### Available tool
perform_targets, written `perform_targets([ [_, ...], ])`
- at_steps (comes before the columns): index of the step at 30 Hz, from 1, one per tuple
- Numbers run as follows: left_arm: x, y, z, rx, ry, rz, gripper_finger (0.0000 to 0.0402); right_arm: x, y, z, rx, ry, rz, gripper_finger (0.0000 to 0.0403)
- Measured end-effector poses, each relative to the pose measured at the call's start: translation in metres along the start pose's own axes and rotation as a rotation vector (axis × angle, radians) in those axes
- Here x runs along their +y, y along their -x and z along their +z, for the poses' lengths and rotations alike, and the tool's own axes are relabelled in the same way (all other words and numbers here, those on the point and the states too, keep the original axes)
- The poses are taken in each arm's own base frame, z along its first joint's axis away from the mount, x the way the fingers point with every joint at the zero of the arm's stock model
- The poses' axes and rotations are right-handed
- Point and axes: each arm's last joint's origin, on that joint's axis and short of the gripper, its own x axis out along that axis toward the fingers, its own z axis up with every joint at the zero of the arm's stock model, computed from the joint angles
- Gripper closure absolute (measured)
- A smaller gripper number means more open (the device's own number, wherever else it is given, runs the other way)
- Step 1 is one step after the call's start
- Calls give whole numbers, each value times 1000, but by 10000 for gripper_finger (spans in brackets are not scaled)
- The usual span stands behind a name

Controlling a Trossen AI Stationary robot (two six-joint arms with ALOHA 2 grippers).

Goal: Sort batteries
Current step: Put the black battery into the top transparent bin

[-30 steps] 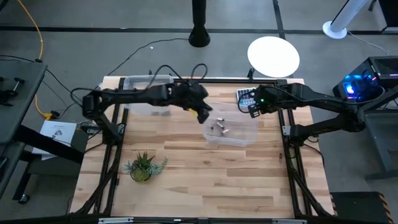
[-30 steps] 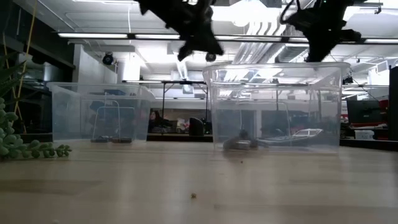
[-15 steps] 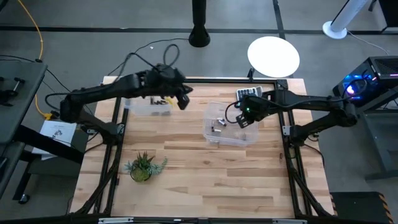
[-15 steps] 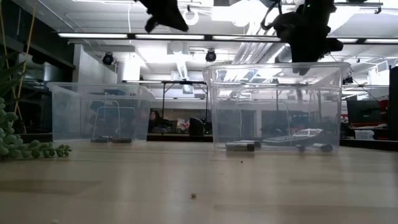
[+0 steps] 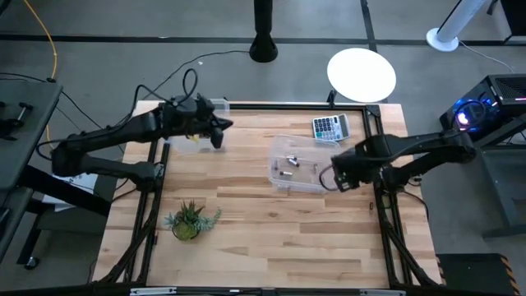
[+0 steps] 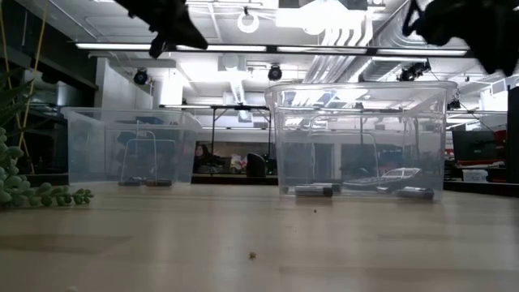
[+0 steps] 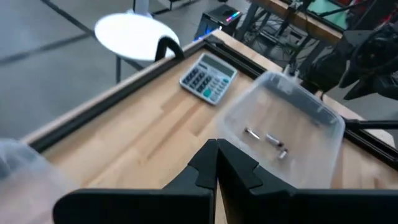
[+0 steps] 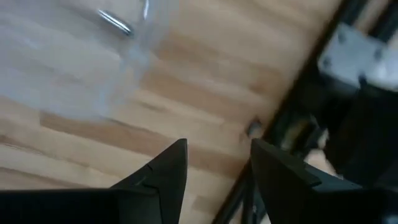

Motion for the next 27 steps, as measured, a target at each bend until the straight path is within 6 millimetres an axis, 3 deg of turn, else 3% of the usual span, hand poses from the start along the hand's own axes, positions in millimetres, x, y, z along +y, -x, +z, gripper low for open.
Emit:
perform_targets([
  [5, 4, 4, -12, 15, 27, -5, 401, 5, -13, -19, 42, -87, -18, 232],
  [12, 4, 3, -12, 8, 26, -18, 401, -1, -89, -34, 229, -172, -122, 231],
  [16, 3, 3, -10, -11, 26, -25, 401, -14, -119, -35, 229, -293, -206, 231],
  [21, 3, 3, -10, -11, 19, -26, 401, -12, -116, -32, 63, -440, -207, 231],
  [27, 3, 3, -10, -10, 25, -28, 401, -15, -132, -35, 28, -636, -213, 231],
])
